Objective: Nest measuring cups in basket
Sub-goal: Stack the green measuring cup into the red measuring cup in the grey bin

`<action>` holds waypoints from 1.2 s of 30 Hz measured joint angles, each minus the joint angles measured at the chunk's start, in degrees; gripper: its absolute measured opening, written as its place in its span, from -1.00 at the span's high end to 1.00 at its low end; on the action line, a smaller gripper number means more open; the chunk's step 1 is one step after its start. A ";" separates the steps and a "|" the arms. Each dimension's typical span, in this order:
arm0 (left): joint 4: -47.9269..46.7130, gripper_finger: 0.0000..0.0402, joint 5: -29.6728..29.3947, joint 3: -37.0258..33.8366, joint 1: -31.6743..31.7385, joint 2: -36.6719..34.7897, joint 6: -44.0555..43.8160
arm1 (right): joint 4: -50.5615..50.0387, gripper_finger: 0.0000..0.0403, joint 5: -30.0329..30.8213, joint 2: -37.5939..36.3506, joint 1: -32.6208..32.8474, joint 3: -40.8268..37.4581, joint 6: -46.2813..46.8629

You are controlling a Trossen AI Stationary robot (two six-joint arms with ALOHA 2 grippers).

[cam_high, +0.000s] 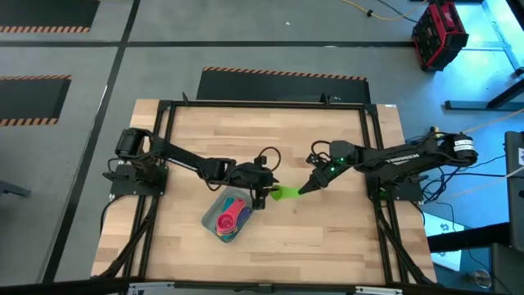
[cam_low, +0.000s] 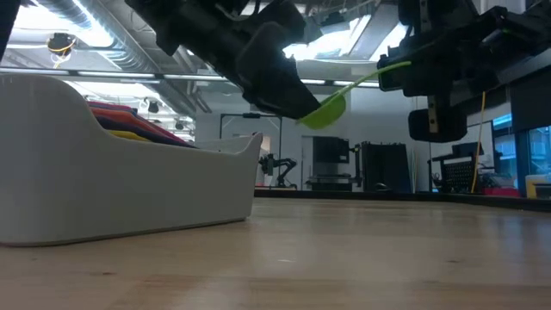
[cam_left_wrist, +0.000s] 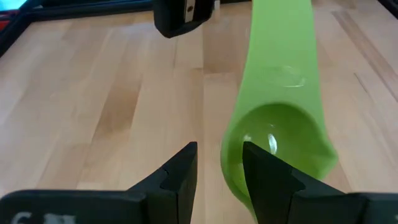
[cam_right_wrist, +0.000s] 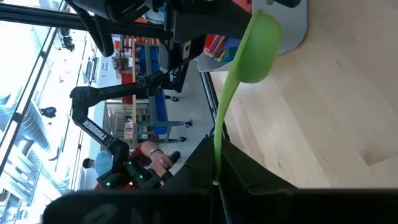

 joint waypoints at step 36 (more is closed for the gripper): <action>0.72 0.97 -2.98 0.02 -0.01 0.00 -0.15 | 0.39 0.73 3.70 -0.03 -0.02 0.00 -1.72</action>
